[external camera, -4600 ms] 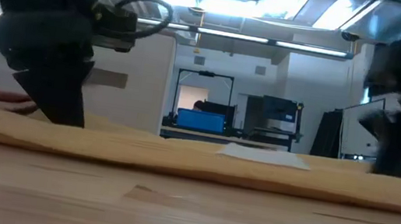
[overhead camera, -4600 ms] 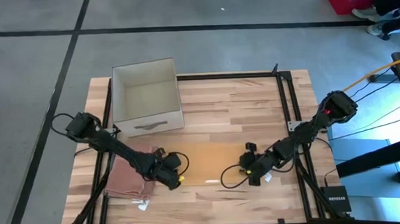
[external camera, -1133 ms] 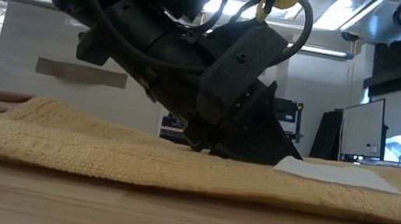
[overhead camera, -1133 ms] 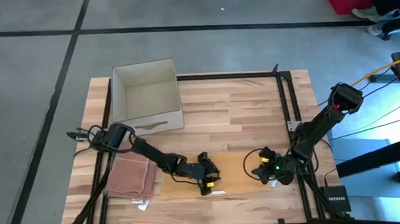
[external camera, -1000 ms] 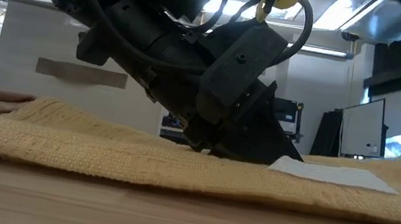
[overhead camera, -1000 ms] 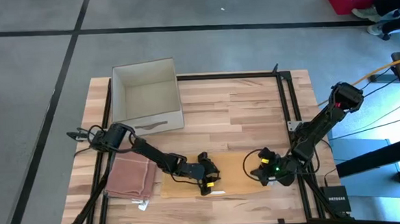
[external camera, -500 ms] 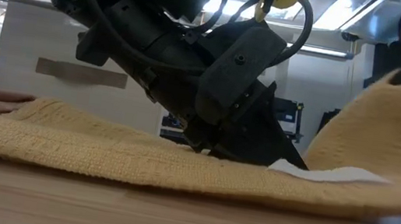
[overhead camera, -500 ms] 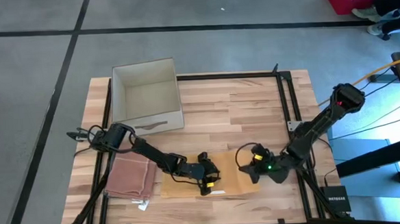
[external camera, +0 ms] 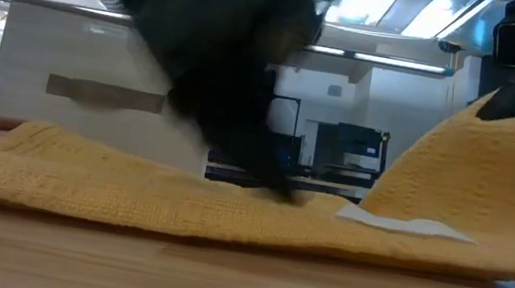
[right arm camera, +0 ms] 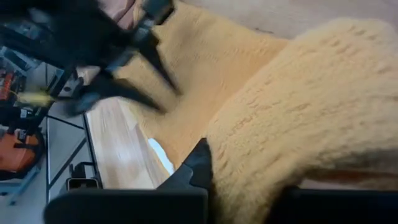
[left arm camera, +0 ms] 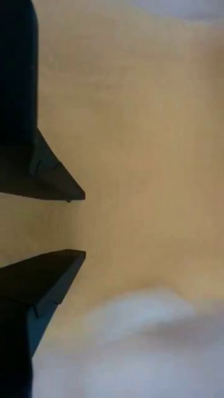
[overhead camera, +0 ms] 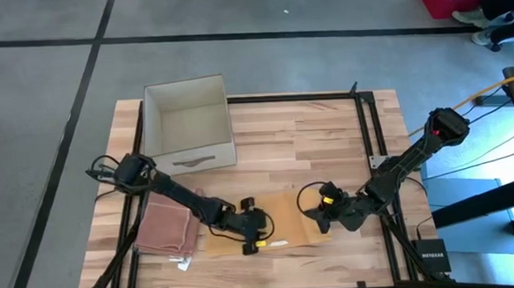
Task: Fold towel
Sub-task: Fold the yellow towel
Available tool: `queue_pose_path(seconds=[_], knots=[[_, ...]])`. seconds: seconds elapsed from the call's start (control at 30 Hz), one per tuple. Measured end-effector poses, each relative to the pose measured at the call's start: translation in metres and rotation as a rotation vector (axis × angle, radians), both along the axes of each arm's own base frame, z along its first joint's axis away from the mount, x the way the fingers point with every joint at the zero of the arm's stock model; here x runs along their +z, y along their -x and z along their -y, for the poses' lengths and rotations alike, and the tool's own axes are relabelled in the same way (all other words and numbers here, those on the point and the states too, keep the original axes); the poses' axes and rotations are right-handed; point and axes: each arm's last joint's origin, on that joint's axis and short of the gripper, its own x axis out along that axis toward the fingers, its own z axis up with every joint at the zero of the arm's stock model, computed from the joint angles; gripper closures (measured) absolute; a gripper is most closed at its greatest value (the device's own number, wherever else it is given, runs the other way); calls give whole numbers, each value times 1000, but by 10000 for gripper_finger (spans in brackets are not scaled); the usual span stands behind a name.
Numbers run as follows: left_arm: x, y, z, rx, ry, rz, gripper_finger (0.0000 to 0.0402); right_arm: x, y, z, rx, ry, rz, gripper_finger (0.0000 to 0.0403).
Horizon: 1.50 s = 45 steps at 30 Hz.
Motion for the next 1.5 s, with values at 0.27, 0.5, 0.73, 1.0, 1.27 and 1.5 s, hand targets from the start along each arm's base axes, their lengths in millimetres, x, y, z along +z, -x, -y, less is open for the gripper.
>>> queue_pose_path(seconds=[0.27, 0.5, 0.73, 1.0, 1.27, 1.5], knots=[[-27, -8, -3, 59, 22, 8, 270, 0, 0, 0, 16, 7, -5, 380], [-30, -23, -14, 48, 48, 114, 270, 8, -11, 5, -16, -17, 87, 379], [-30, -25, -20, 65, 38, 121, 270, 9, -33, 12, 5, -51, 177, 376], [12, -20, -15, 32, 27, 73, 270, -4, -49, 20, 19, -77, 161, 375], [22, 28, 5, 77, -19, -213, 270, -4, -49, 20, 36, -78, 155, 375], [-13, 14, 4, 164, -10, -110, 270, -3, -54, 17, 39, -72, 157, 375]])
